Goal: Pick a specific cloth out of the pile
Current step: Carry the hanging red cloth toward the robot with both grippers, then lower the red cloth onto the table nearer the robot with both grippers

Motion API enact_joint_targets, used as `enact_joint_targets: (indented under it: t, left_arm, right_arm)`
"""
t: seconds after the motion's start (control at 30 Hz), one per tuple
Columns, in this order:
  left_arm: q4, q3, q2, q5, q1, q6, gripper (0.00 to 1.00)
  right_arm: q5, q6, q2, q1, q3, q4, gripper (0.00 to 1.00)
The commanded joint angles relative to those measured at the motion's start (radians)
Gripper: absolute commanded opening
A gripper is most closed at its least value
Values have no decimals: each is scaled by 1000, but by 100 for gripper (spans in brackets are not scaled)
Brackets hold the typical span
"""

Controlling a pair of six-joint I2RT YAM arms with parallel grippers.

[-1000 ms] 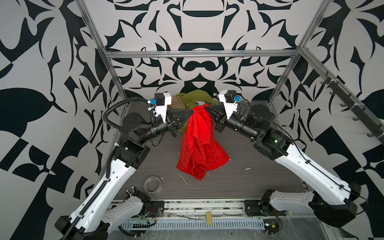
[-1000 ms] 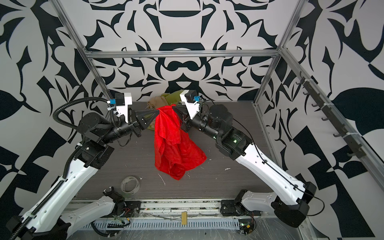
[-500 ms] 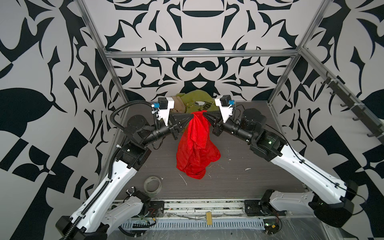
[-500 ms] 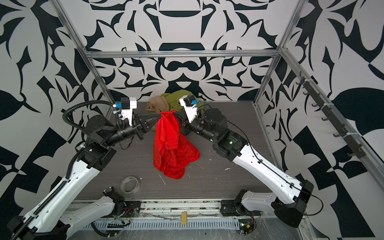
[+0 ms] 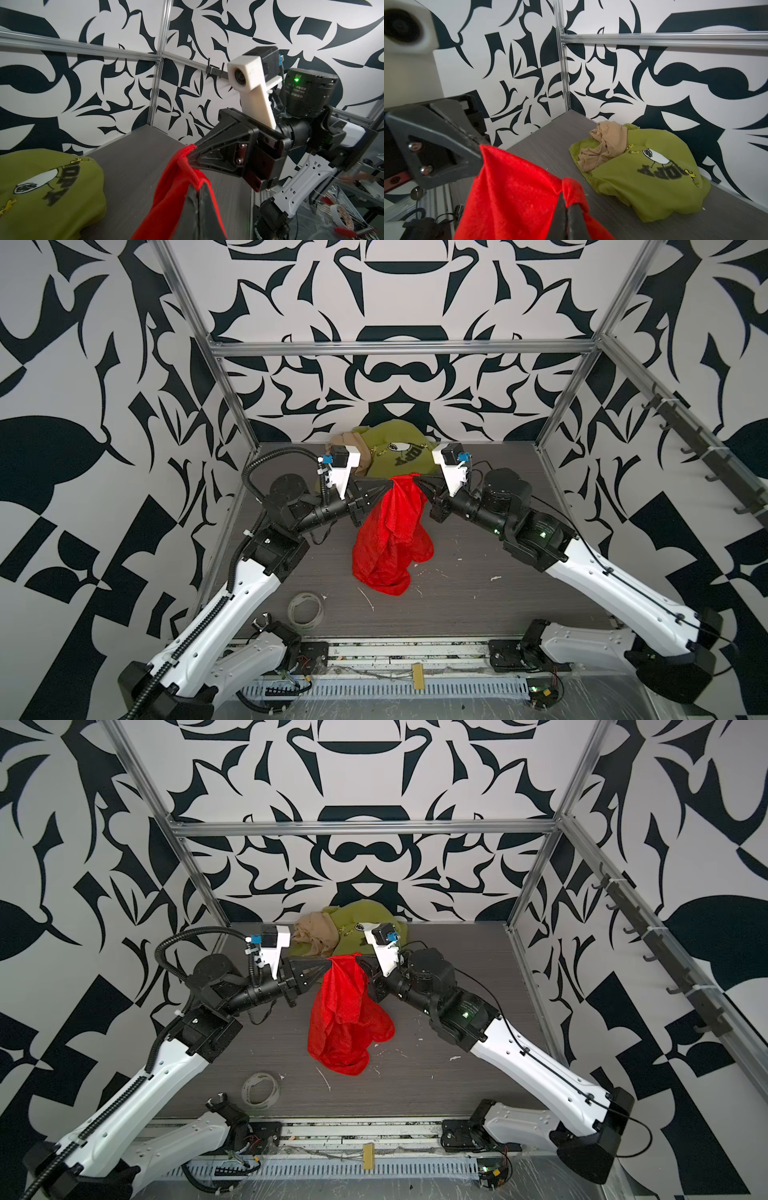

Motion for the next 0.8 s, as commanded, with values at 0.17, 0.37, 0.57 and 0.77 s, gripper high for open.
enact_joint_targets:
  t: [0.17,0.37,0.57,0.77]
  left_arm:
    - [67,-91,7,-13,-49,13,0]
    - [104,-209,-27,-29,-53,-17,0]
    - [118,-311,-44,-42,-55,-51,0]
    - [134,-394,-65,-60,-56,-80,0]
  right_arm:
    - [82,-46,-47,-2,-50,-13,0]
    - [100,-61,-70,-5,-95,-19,0]
    - [111,-93,-69,-5,-96,-34,0]
    - [100,-99,-62,-5,-120,-50,0]
